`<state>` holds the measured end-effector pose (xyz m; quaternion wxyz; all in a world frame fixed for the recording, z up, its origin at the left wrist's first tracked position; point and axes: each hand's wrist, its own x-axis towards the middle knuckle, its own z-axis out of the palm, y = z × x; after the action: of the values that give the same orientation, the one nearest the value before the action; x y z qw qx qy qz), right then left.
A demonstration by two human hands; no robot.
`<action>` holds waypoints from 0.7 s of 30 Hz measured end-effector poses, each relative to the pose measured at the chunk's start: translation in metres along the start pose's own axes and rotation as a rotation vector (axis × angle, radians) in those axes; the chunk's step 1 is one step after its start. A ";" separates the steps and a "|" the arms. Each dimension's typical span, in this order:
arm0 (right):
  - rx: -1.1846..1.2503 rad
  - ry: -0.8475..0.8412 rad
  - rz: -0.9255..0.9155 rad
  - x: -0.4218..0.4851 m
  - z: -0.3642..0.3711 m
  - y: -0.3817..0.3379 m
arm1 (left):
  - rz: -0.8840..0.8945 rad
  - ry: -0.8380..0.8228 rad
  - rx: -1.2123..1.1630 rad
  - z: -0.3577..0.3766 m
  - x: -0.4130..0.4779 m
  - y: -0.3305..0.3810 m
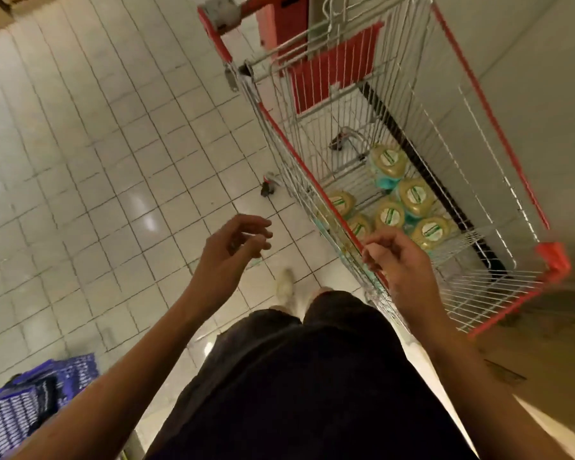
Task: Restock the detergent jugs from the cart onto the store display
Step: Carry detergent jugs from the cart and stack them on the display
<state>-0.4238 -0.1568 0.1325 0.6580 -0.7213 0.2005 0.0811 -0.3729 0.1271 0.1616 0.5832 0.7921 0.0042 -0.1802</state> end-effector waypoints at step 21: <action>-0.019 0.290 0.242 0.353 -0.080 0.035 | -0.147 -0.639 0.700 0.183 0.438 -0.023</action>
<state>-0.1294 -0.3021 -0.0243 0.6009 -0.7022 0.3776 0.0567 -0.0194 -0.1243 -0.0331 0.2394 0.8434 -0.1802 -0.4459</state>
